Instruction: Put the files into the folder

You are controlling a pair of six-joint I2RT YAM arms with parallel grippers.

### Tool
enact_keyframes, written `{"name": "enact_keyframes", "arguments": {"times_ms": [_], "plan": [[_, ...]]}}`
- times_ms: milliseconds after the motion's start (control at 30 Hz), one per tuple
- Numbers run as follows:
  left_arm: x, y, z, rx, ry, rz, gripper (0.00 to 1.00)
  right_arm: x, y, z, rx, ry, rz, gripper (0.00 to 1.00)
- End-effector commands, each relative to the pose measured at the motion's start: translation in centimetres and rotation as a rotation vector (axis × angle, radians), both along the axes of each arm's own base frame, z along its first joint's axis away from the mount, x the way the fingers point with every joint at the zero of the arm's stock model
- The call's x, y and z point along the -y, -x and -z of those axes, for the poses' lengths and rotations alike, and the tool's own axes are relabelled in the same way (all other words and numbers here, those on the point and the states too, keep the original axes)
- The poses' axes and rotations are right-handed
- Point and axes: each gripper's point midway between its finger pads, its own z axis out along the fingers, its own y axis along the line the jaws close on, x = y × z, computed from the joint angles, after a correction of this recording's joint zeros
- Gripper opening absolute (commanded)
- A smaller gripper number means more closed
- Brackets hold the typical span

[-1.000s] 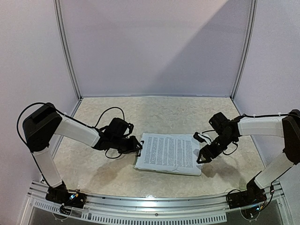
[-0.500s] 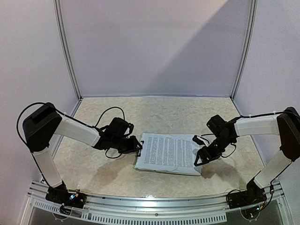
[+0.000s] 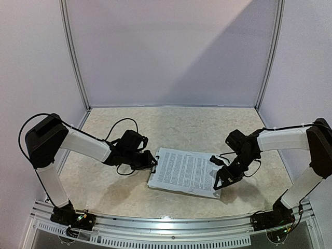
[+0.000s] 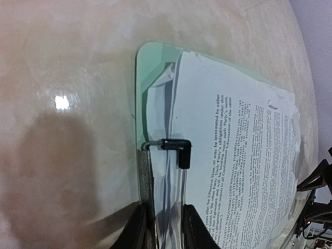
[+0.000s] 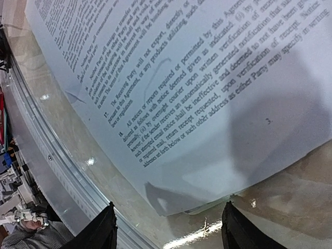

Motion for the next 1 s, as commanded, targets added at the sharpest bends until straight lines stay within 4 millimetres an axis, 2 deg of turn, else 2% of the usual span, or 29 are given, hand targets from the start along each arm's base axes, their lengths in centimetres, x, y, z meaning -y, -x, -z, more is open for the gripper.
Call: {"name": "enact_keyframes", "arguments": {"times_ms": [0,100,333,467,733,967], "plan": [[-2.2,3.3,4.4,-0.148,-0.137,0.004,0.00,0.8,-2.2,-1.2,0.052,0.061,-0.013,0.68],[-2.0,3.4,4.5,-0.148,-0.135,0.014,0.00,0.9,-3.9,-0.8,0.077,0.075,-0.031,0.71],[-1.7,3.4,4.2,-0.141,-0.132,0.025,0.00,0.4,-5.4,0.6,0.079,0.096,-0.037,0.71],[-1.8,3.4,4.2,-0.137,-0.137,0.031,0.00,0.3,-6.7,0.7,0.116,0.119,-0.033,0.71],[-1.7,3.5,4.2,-0.141,-0.134,0.037,0.00,-0.1,-7.7,1.7,0.103,0.138,-0.033,0.70],[-2.0,3.6,4.4,-0.142,-0.144,0.032,0.00,0.7,-8.1,-0.1,0.177,0.160,-0.038,0.70]]}}
